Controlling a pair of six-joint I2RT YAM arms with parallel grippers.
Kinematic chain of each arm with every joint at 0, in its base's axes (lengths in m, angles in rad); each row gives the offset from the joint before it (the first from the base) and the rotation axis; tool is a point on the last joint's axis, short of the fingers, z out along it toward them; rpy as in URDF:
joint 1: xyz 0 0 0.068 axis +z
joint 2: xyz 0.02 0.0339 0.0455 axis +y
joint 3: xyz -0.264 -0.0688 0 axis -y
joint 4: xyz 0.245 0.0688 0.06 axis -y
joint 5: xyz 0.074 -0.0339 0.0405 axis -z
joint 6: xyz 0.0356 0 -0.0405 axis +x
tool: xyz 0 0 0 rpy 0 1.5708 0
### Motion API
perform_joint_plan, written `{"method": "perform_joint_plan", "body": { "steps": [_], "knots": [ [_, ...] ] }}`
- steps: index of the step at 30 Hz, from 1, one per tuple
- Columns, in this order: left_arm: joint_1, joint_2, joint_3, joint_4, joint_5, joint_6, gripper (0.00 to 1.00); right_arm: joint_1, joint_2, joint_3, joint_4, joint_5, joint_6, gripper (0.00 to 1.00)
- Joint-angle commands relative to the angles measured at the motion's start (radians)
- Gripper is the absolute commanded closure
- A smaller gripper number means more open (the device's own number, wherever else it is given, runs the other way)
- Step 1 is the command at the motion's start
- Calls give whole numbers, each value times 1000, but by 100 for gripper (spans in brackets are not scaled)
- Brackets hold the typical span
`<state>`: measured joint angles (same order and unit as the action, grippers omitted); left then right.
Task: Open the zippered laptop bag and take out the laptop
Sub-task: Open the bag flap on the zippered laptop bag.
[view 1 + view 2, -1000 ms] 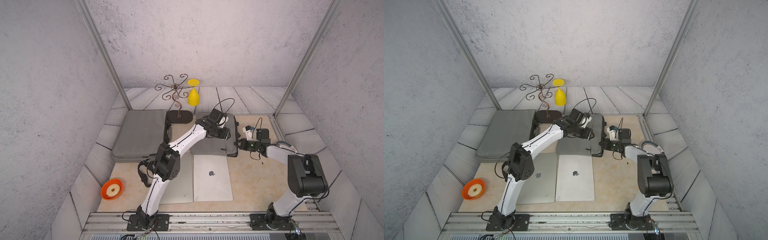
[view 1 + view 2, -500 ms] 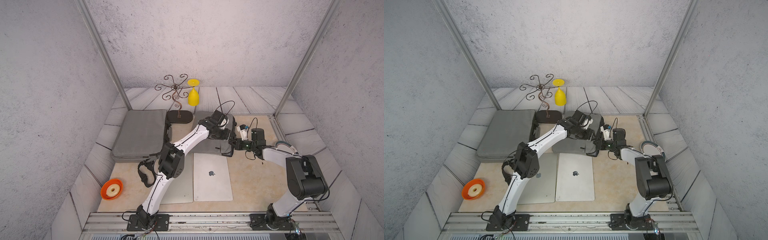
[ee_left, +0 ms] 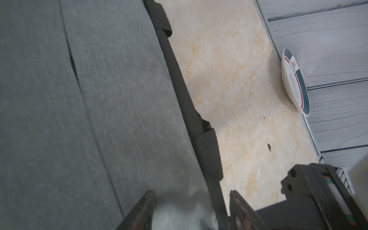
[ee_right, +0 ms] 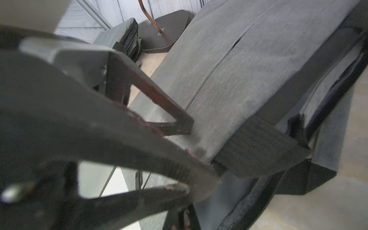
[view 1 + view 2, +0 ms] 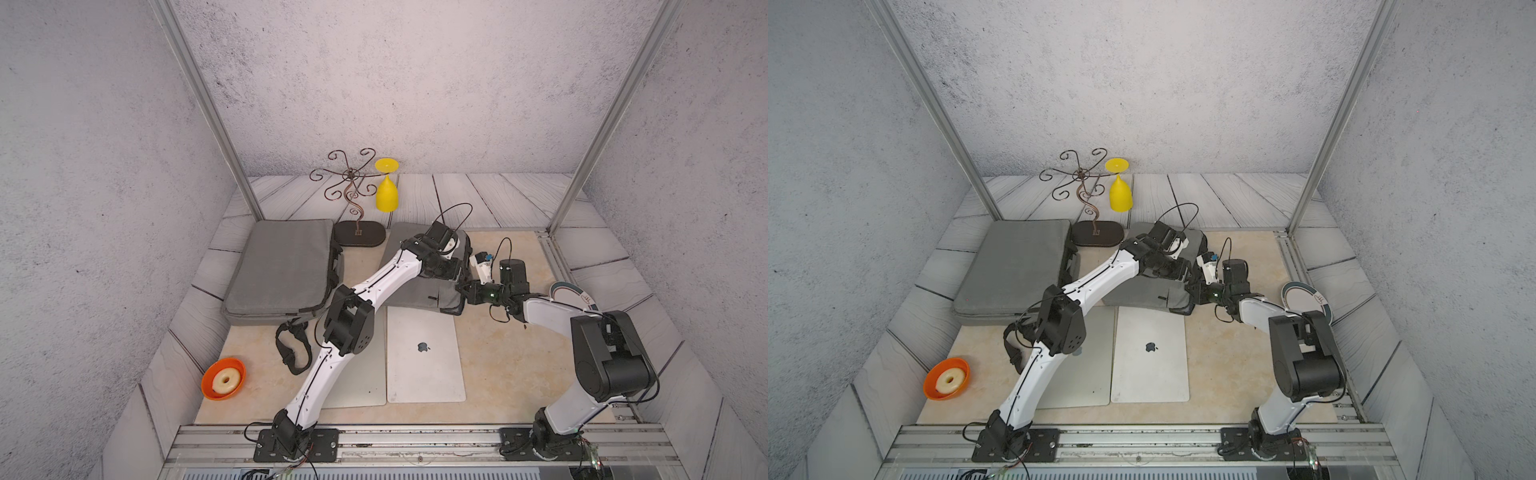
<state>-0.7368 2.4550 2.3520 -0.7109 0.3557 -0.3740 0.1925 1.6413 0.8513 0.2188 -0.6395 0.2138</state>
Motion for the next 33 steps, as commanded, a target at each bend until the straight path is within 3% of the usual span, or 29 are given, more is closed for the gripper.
{"method": "perform_joint_plan", "body": {
  "steps": [1,11,13,17,20,24,25,29,33],
  "knots": [
    [2,34,27,-22,14,29,39,8,-76,-9,-41,-7,-94,99],
    [-3,102,50,-36,26,90,44,18,-76,20,-95,-29,-188,99],
    [-2,108,51,-33,39,88,52,22,-70,25,-91,-34,-194,100],
    [3,93,50,-27,44,86,82,28,-63,33,-105,-21,-203,100],
    [15,73,50,-18,44,81,98,28,-65,31,-110,-7,-204,99],
    [34,50,44,4,54,77,100,25,-75,8,-82,5,-172,96],
    [39,50,36,18,58,72,100,24,-78,6,-79,7,-165,91],
    [58,-3,15,78,68,51,100,-2,-116,-20,-73,10,-91,56],
    [75,-34,13,109,92,32,100,-85,-170,-100,22,-23,95,44]
  ]
}}
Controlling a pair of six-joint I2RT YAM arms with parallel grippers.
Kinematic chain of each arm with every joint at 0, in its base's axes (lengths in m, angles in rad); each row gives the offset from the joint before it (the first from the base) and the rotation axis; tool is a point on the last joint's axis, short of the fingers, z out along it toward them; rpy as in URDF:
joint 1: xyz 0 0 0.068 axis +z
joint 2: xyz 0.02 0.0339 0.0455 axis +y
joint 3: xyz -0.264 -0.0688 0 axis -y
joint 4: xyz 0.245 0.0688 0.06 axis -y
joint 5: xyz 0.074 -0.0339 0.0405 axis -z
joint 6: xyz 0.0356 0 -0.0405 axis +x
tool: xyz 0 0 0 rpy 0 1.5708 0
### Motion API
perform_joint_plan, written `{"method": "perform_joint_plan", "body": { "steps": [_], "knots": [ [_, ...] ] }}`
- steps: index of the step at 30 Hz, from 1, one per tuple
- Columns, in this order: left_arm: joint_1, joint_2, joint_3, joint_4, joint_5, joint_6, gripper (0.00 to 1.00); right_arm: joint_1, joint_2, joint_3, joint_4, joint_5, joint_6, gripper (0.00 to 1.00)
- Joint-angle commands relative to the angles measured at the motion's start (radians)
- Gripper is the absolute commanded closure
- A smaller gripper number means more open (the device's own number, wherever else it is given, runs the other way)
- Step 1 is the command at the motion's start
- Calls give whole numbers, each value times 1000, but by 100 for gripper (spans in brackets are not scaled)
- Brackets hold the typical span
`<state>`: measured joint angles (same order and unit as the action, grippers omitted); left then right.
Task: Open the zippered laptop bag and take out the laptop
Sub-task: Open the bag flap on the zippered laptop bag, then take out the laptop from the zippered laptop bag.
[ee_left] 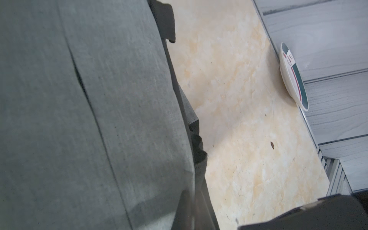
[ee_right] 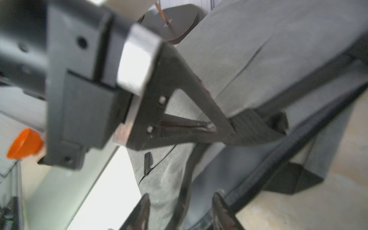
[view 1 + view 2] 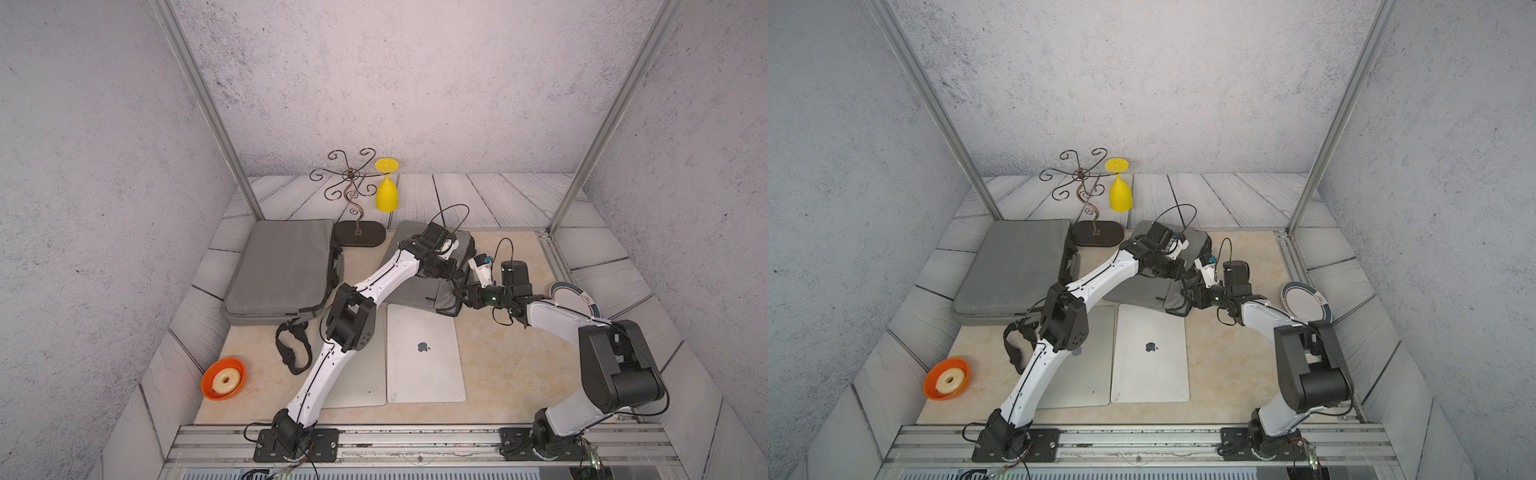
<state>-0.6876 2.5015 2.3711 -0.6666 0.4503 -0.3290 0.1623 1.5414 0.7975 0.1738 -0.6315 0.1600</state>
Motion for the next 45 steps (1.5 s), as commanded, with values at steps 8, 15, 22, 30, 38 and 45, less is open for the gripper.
{"method": "perform_joint_plan", "body": {
  "steps": [8,15,22,30,38,45],
  "knots": [
    [46,-172,-67,133,58,-45,100,-130,2,-58,178,-61,502,39],
    [58,-224,-108,156,93,-56,100,-125,248,70,346,-136,758,39],
    [63,-230,-113,175,112,-68,100,-94,478,252,416,-165,868,40],
    [66,-227,-113,201,136,-76,100,-36,696,444,442,-200,936,43],
    [69,-216,-115,217,154,-81,100,25,811,557,360,-197,915,44],
    [71,-208,-136,241,174,-108,100,60,900,652,383,-223,953,48]
  ]
}}
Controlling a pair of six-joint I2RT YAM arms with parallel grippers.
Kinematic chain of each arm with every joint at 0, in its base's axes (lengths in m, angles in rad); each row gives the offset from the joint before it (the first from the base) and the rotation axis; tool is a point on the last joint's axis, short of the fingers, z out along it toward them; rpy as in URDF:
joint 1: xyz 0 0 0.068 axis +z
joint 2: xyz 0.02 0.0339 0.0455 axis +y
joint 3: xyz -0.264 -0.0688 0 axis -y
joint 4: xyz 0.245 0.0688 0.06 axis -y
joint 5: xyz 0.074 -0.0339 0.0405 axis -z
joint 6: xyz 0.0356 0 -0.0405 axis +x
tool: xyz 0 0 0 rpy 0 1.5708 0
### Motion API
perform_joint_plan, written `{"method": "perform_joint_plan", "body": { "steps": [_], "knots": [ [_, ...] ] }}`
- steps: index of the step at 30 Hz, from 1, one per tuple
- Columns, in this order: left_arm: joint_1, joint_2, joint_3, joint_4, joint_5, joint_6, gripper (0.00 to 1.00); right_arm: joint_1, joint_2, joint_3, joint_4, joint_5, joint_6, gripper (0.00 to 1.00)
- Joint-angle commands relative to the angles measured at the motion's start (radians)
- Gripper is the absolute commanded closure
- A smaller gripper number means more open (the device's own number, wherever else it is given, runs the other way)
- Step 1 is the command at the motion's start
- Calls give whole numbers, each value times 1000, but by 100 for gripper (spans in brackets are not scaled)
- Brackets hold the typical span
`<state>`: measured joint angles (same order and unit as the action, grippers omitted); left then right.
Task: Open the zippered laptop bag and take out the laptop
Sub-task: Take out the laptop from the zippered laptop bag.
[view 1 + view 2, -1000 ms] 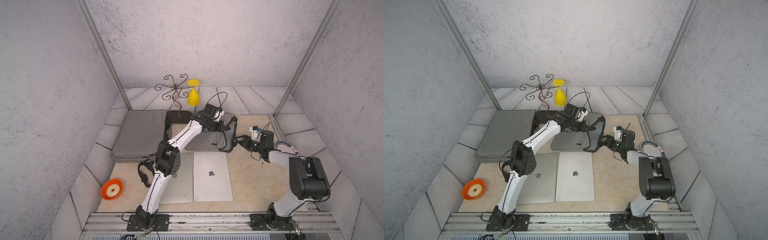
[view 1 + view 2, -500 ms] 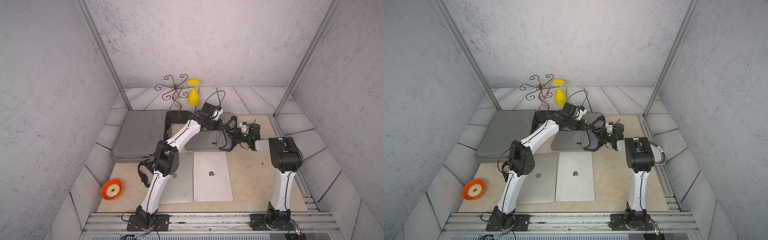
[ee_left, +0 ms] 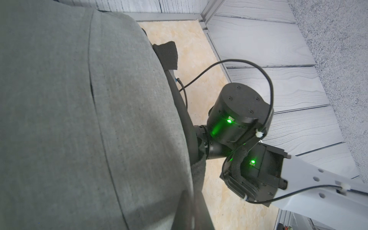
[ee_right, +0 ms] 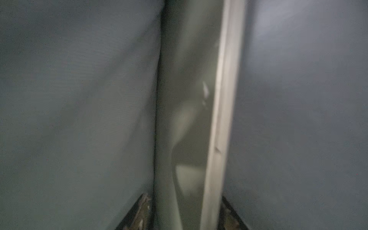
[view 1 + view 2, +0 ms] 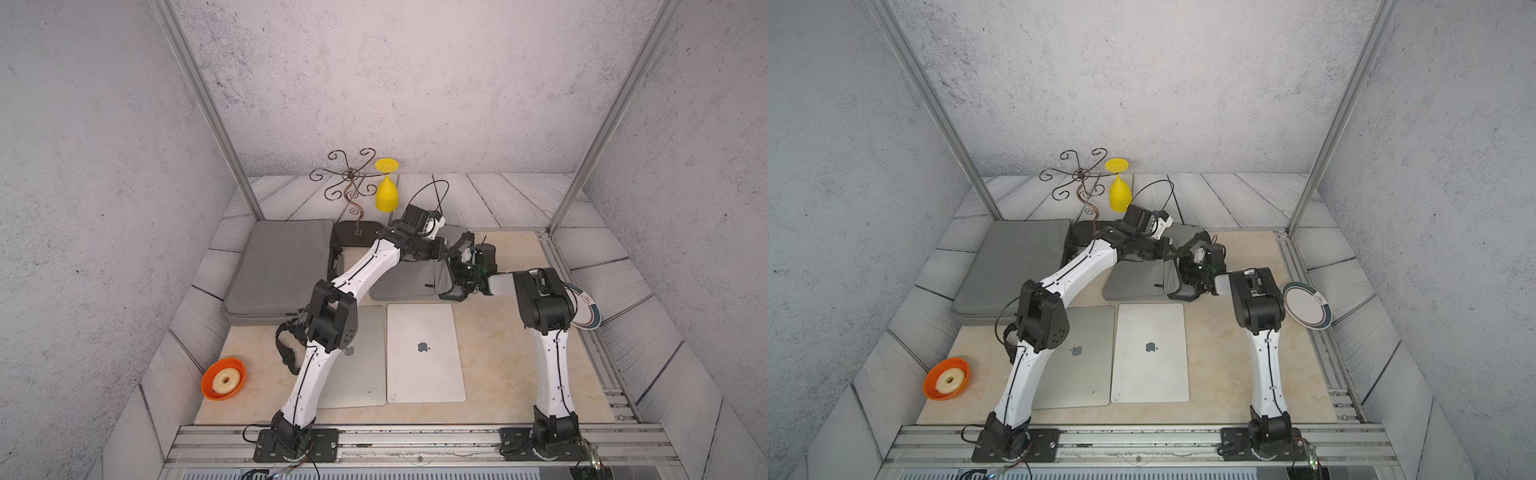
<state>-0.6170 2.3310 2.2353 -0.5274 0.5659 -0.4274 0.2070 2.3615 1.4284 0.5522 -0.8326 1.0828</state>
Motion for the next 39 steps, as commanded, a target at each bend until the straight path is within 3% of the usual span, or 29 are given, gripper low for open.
{"method": "perform_joint_plan", "body": {
  "steps": [1,6,12,15,19,28,39],
  "knots": [
    [0,-38,-4,104,62,-14,100,19,92,32,35,-32,53,49],
    [4,-41,-35,127,72,-28,100,34,133,67,121,-63,111,57],
    [23,-38,-70,134,36,-29,100,22,84,24,237,-76,165,86],
    [34,-37,-104,170,25,-42,100,9,48,-9,286,-87,187,95],
    [48,-26,-132,208,24,-58,100,-21,-6,-69,387,-87,243,98],
    [57,6,-121,186,-29,-60,100,-77,-148,-209,436,-112,231,100],
    [57,13,-158,222,-10,-62,100,-206,-326,-387,369,-131,143,100]
  ]
}}
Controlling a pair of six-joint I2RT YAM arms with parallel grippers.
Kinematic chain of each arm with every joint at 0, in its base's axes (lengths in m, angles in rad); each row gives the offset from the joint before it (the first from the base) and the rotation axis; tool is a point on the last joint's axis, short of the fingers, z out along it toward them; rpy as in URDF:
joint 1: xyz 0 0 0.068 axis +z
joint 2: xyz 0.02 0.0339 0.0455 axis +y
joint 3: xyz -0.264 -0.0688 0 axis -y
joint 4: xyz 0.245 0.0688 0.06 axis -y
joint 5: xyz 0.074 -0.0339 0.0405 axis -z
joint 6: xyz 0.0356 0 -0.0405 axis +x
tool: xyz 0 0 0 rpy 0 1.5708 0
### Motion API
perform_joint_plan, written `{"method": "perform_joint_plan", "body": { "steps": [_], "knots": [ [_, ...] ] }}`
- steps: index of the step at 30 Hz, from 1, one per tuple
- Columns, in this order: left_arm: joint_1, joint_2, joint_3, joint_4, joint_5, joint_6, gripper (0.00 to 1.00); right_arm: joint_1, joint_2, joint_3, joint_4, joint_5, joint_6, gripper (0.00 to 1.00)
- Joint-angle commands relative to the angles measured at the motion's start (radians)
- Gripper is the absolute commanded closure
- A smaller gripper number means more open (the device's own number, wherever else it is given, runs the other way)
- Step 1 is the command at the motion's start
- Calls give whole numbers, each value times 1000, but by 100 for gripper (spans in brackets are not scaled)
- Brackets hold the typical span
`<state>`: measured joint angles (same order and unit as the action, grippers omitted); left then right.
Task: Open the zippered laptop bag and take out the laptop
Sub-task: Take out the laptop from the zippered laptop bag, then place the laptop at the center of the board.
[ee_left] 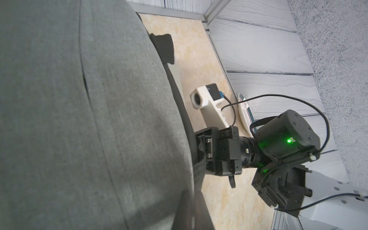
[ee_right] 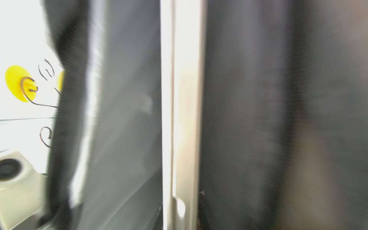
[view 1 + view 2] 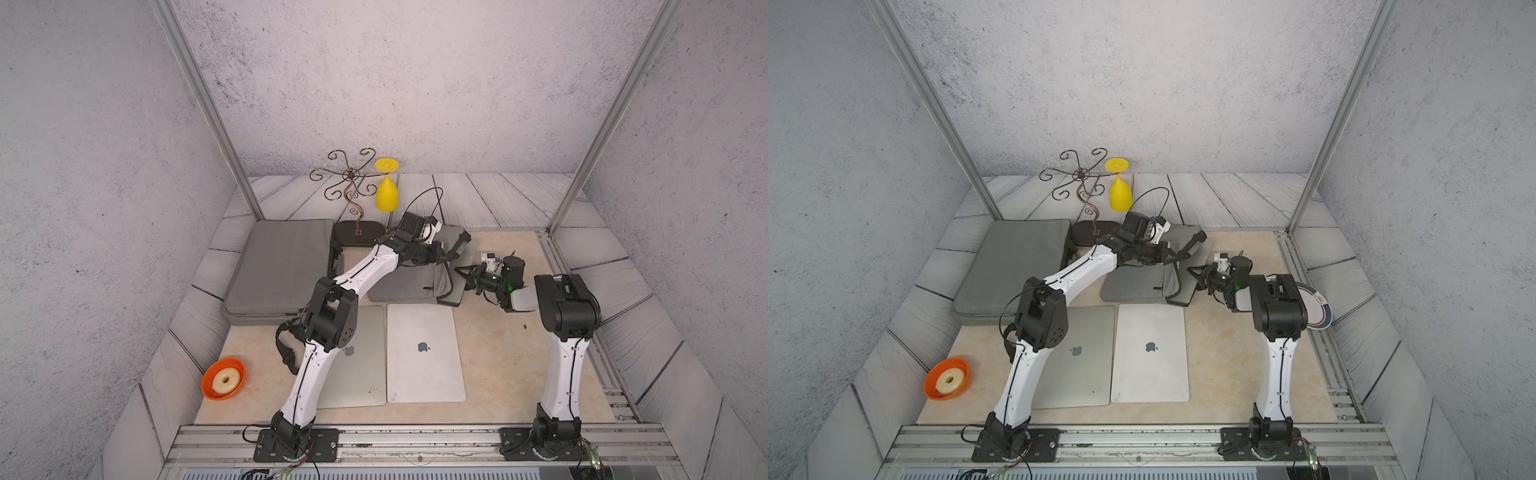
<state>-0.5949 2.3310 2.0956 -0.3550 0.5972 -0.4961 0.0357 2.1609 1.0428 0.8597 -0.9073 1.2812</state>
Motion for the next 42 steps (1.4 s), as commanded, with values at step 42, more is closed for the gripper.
{"method": "perform_joint_plan", "body": {
  "steps": [42],
  "knots": [
    [43,202,109,162,-197,-52,74,-218,-1280,-237,-1604,45,-797,100]
  ]
}}
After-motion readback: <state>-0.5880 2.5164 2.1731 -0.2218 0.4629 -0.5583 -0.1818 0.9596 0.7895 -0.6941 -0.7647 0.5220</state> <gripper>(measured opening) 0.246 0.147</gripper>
